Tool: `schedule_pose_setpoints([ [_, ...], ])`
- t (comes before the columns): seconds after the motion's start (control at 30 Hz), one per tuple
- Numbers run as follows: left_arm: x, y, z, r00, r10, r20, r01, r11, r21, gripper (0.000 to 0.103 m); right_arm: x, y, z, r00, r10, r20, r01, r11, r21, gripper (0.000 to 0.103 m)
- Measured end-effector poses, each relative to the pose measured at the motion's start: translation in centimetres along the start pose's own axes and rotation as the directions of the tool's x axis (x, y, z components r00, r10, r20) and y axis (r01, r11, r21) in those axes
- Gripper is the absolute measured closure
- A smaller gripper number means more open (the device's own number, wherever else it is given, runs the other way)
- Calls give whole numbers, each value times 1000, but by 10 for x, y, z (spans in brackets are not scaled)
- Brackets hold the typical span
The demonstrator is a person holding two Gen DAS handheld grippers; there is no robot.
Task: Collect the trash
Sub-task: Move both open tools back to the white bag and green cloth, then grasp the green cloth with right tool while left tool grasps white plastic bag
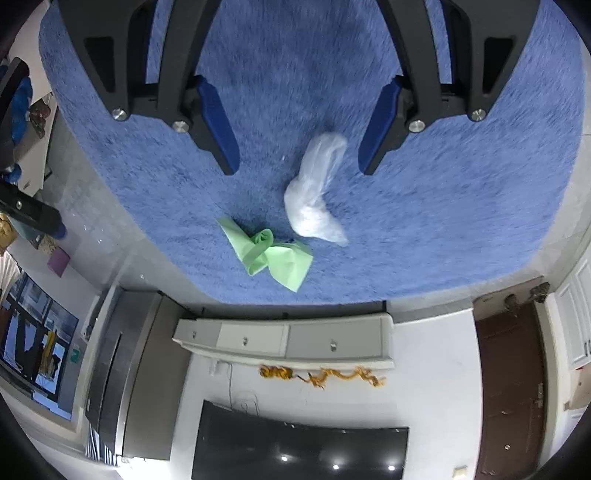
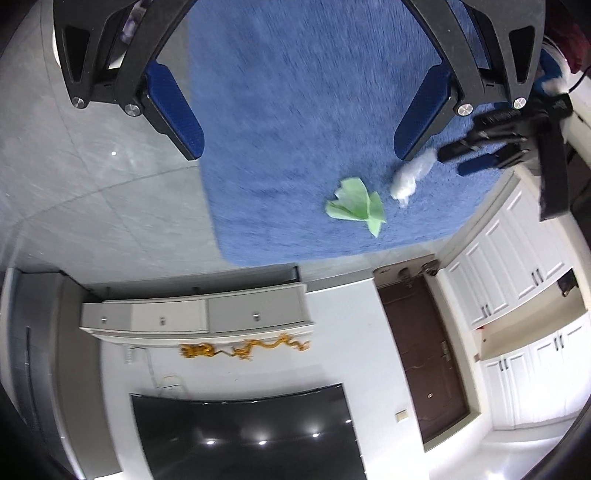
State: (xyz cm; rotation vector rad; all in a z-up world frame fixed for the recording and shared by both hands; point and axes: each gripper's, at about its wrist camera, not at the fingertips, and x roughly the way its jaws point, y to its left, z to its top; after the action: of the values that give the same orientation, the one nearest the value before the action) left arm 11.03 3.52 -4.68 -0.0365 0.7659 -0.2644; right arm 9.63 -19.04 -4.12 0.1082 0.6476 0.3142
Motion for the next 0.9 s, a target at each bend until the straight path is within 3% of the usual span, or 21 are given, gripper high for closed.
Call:
schedule_pose_setpoints([
  [0.33, 56, 5, 21, 996, 47, -71, -45, 999, 21, 40, 89, 31, 30, 987, 135, -86, -141, 988, -67, 0],
  [0.5, 65, 27, 21, 994, 39, -98, -48, 995, -90, 65, 127, 50, 44, 977, 178, -115, -190, 977, -99, 0],
  [0.6, 62, 37, 20, 996, 22, -83, -34, 989, -143, 71, 144, 56, 49, 975, 183, -127, -197, 974, -109, 1],
  [0.77, 59, 44, 18, 997, 3, -71, -16, 984, -175, 73, 176, 59, 51, 968, 182, -173, -202, 973, -106, 17],
  [0.9, 56, 47, 16, 998, -11, -67, -2, 982, -191, 73, 194, 60, 46, 963, 158, -218, -185, 977, -110, 40],
])
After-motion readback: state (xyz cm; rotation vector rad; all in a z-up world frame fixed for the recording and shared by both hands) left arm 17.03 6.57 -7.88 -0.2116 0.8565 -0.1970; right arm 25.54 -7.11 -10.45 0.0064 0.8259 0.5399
